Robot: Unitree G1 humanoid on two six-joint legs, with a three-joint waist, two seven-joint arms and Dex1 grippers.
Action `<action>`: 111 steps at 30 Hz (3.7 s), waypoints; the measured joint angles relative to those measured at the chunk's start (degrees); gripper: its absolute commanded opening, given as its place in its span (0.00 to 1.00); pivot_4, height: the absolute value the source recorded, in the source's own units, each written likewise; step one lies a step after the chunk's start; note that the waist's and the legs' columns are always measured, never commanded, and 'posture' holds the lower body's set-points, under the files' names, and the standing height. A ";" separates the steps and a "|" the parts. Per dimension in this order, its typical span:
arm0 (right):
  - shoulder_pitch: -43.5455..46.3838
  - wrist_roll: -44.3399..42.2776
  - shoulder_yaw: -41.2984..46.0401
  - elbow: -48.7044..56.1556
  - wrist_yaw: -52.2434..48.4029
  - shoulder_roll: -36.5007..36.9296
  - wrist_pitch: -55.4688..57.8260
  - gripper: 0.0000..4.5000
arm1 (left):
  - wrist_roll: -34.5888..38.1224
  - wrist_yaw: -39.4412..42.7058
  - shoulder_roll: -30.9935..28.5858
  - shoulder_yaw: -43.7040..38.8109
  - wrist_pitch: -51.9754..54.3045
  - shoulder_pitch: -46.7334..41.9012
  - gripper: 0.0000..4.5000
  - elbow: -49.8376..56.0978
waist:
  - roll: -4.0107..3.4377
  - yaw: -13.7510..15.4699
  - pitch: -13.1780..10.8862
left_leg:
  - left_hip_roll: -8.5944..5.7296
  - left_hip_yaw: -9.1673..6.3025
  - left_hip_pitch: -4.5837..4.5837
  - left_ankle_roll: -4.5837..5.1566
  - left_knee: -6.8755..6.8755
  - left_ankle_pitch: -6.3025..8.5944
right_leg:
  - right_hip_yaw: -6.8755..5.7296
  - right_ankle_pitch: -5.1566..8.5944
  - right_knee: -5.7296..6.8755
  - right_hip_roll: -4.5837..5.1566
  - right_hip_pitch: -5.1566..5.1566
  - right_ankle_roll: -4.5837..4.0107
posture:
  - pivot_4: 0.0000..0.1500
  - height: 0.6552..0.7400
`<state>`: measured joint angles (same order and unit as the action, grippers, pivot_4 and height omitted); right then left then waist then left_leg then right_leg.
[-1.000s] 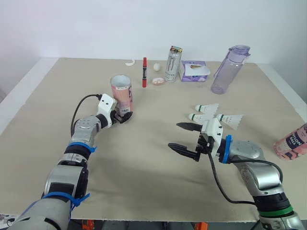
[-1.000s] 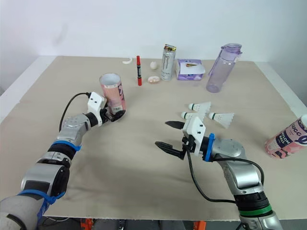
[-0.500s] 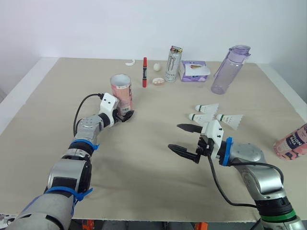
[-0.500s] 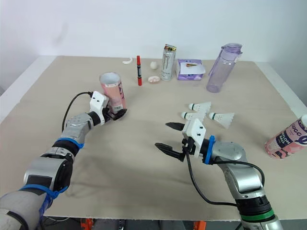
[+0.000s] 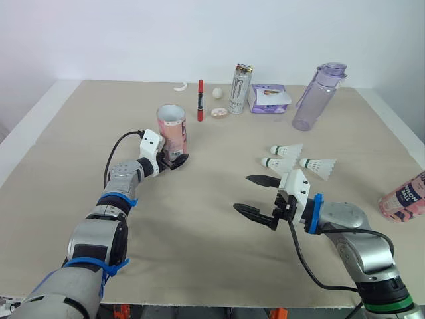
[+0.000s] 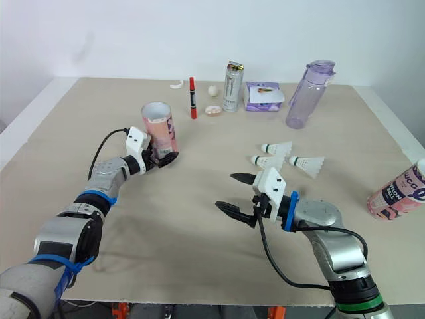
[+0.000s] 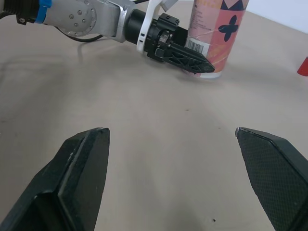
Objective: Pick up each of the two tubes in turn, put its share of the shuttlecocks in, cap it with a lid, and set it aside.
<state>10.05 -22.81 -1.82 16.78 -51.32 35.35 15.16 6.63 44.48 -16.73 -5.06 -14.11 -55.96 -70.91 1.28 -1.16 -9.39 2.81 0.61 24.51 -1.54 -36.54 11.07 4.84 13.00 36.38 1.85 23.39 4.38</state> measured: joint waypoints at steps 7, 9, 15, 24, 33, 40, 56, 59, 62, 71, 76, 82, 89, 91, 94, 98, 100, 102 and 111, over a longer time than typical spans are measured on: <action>-0.12 -0.07 0.00 1.03 0.33 -0.01 0.09 1.00 | -0.51 0.02 0.02 0.04 -1.29 0.00 0.91 -0.01 | 0.00 0.00 0.00 | 0.00 0.00 0.00 0.00 0.00 0.00 | 0.00 0.00 0.01 0.00 0.00 -0.01 | 1.00 1.00; -0.12 -0.07 0.00 1.23 0.35 -0.01 0.18 1.00 | -0.59 0.24 0.03 0.04 -1.72 0.00 0.88 -0.02 | 0.00 0.00 0.00 | 0.00 -0.01 0.00 0.00 -0.01 0.00 | 0.00 0.00 0.01 0.00 0.00 -0.01 | 1.00 1.00; -0.12 -0.07 0.00 1.22 0.35 -0.01 0.51 1.00 | -1.17 0.30 0.04 0.02 -2.05 0.00 0.88 -0.04 | 0.00 0.00 0.00 | 0.00 -0.01 0.00 0.00 -0.01 0.00 | 0.00 0.00 0.02 0.00 0.00 -0.01 | 1.00 1.00; -0.20 -0.42 0.00 1.23 0.35 -0.10 0.65 1.00 | -1.50 0.12 -0.02 0.03 -2.34 0.00 0.88 -0.04 | 0.00 0.00 0.00 | 0.00 -0.01 0.00 0.00 -0.01 0.00 | 0.00 -0.01 0.03 0.00 0.00 -0.01 | 1.00 1.00; -0.20 -0.47 0.00 1.22 0.22 -0.22 0.64 1.00 | -1.56 1.00 -0.04 0.02 -2.41 0.01 0.88 -0.04 | 0.00 0.00 0.00 | 0.00 -0.02 0.00 0.00 -0.04 0.00 | 0.00 -0.01 0.06 0.00 0.00 -0.02 | 1.00 1.00; -0.16 -0.46 -0.02 1.21 0.03 -0.41 0.62 1.00 | -1.54 1.41 -0.23 0.00 -2.47 0.01 0.77 -0.04 | 0.00 0.00 0.00 | -0.01 -0.02 0.00 0.00 -0.04 0.00 | 0.00 -0.01 0.07 0.00 0.00 -0.02 | 1.00 1.00; 0.19 -2.32 -0.03 1.49 -0.89 -1.40 0.61 1.00 | -2.12 9.25 -1.76 2.48 -5.81 3.50 0.77 7.14 | -0.01 -0.02 0.01 | -0.01 -0.02 0.00 0.00 -0.07 0.00 | 0.01 -0.15 0.12 -0.01 0.00 -0.27 | 1.00 1.00; 0.29 -3.80 0.01 2.33 -1.26 -1.41 0.94 1.00 | -2.11 14.33 -2.84 4.65 -5.43 8.34 0.77 14.90 | -0.01 -0.03 0.00 | -0.01 -0.02 -0.01 0.00 -0.07 0.00 | 0.01 -0.16 0.14 -0.01 0.01 -0.29 | 1.00 1.00; 0.18 -5.82 0.62 4.34 -1.49 -1.24 1.91 1.00 | -1.28 18.94 -4.99 7.20 -2.89 15.42 0.77 28.09 | -0.03 -0.28 0.02 | 0.05 0.03 -0.05 -0.01 -0.03 0.00 | 0.08 -0.12 0.23 -0.01 0.03 -0.36 | 1.00 1.00; -1.78 -10.76 2.57 8.37 -2.97 -0.43 3.32 1.00 | -0.43 25.53 -13.30 15.31 14.95 25.65 0.77 58.76 | 0.03 -0.10 0.04 | 0.05 -0.15 -0.31 0.00 -0.15 -0.04 | 0.06 0.47 0.77 -0.17 -0.06 -0.52 | 1.00 1.00; -3.79 -11.13 2.58 9.01 -3.40 -0.13 3.31 1.00 | -0.92 26.87 -15.52 18.34 20.37 25.66 0.77 65.07 | 0.01 -0.13 0.04 | 0.09 -0.18 -0.30 0.00 -0.20 -0.05 | 0.10 0.48 0.79 -0.25 -0.06 -0.55 | 1.00 1.00; -4.13 -11.19 2.60 9.17 -2.35 -0.09 3.30 1.00 | -2.27 27.36 -17.27 20.87 23.44 24.51 0.77 68.58 | 0.01 -0.11 0.05 | 0.12 -0.29 -0.29 0.01 -0.18 -0.05 | 0.09 0.55 0.80 -0.35 -0.06 -0.61 | 1.00 1.00; -5.21 -11.19 2.94 10.12 -1.14 -0.08 3.30 1.00 | -3.87 28.36 -18.31 23.42 26.70 21.99 0.77 70.50 | 0.01 -0.10 0.05 | 0.12 -0.36 -0.29 0.00 -0.15 -0.05 | 0.09 0.62 0.80 -0.40 -0.09 -0.63 | 1.00 1.00; -5.21 -11.19 2.94 10.33 -0.79 -0.10 3.31 1.00 | -4.42 28.44 -18.52 24.34 27.72 21.13 0.77 70.97 | 0.01 -0.10 0.05 | 0.11 -0.39 -0.29 0.00 -0.15 -0.05 | 0.10 0.63 0.80 -0.41 -0.11 -0.64 | 1.00 1.00; -5.45 -11.96 4.29 10.60 0.72 -0.44 3.80 1.00 | -5.54 28.72 -18.92 25.62 29.17 19.83 0.77 71.92 | 0.01 -0.09 0.06 | 0.09 -0.41 -0.29 0.01 -0.15 -0.05 | 0.13 0.64 0.80 -0.42 -0.13 -0.64 | 1.00 1.00; -5.67 -12.74 7.02 10.17 2.77 -0.47 4.40 1.00 | -5.68 28.76 -19.27 26.31 30.56 19.17 0.77 72.30 | 0.02 -0.10 0.06 | 0.10 -0.42 -0.29 0.01 -0.15 -0.05 | 0.13 0.63 0.80 -0.44 -0.13 -0.64 | 1.00 1.00; -5.63 -12.16 9.51 7.38 4.86 -0.13 5.06 1.00 | -6.18 28.77 -19.61 26.99 32.31 18.63 0.77 73.29 | 0.05 -0.10 0.09 | 0.10 -0.43 -0.29 0.00 -0.16 -0.05 | 0.13 0.63 0.80 -0.45 -0.13 -0.64 | 1.00 1.00; -5.42 -10.46 12.13 2.20 8.22 0.58 6.56 1.00 | -6.64 29.39 -20.31 27.76 35.00 17.77 0.77 74.50 | -0.04 -0.21 0.14 | 0.10 -0.43 -0.30 0.01 -0.12 -0.05 | 0.15 0.66 0.81 -0.49 -0.10 -0.68 | 1.00 1.00; -0.08 -5.88 13.19 -7.53 19.89 -3.14 12.05 1.00 | -7.45 29.31 -20.47 28.85 40.31 16.67 0.77 76.90 | -0.10 -0.31 0.16 | 0.11 -0.47 -0.31 0.01 -0.08 -0.05 | 0.17 0.71 0.87 -0.53 -0.10 -0.69 | 1.00 1.00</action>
<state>9.97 -28.68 11.37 9.25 -31.43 32.21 27.21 -0.82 73.79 -37.20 23.79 26.20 -39.29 5.99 1.18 -1.47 -9.23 2.92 0.14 24.20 -1.53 -36.62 11.02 5.01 13.71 37.24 1.32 23.29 3.69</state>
